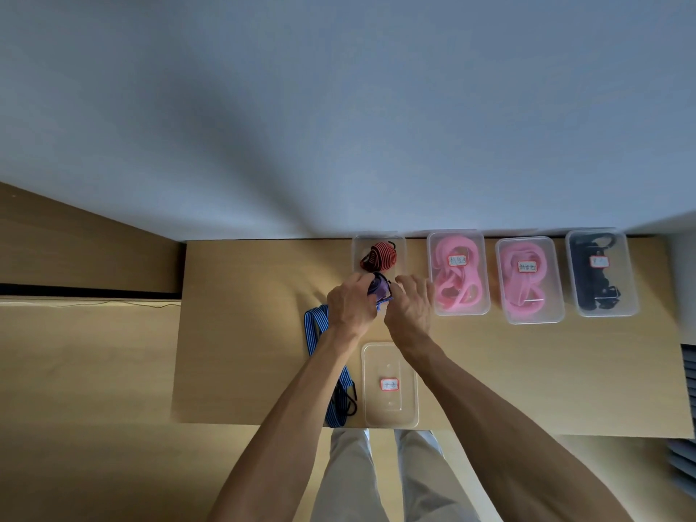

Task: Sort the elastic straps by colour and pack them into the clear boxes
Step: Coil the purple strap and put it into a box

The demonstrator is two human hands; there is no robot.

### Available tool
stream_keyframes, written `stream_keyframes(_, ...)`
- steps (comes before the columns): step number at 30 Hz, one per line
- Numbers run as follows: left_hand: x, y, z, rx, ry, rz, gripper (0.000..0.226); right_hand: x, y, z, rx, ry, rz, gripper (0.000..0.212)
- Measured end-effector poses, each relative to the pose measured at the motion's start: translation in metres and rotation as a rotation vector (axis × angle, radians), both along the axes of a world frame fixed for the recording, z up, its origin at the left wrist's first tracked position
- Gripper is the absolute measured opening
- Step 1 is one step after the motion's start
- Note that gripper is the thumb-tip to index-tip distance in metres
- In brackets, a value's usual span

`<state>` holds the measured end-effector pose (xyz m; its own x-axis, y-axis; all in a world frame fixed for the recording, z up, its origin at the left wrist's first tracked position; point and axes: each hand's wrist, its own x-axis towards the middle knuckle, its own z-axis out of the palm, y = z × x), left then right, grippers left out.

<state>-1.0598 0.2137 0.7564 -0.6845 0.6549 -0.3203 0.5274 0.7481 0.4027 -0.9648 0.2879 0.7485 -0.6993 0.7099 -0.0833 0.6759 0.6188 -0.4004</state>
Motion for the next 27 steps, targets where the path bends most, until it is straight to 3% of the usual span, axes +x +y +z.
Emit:
stream_keyframes(3,-0.003,0.002,-0.001,0.035,0.012,0.033,0.023,0.0,0.001,0.003,0.043,0.031,0.027,0.036)
stream_keyframes(9,0.0,0.003,-0.005,0.03,-0.035,0.083,0.017,-0.009,0.003,0.008,-0.062,-0.231,0.11,0.033)
stream_keyframes(15,0.002,-0.001,0.001,0.024,-0.035,0.031,0.014,-0.008,0.007,0.013,-0.056,-0.088,0.076,0.01)
stream_keyframes(24,0.008,-0.001,-0.007,-0.011,-0.02,0.022,0.025,-0.001,0.012,0.002,-0.205,-0.064,0.103,0.038)
stream_keyframes(27,0.009,0.001,-0.008,-0.007,0.001,0.024,0.034,-0.001,0.014,0.007,-0.241,-0.012,0.057,0.037)
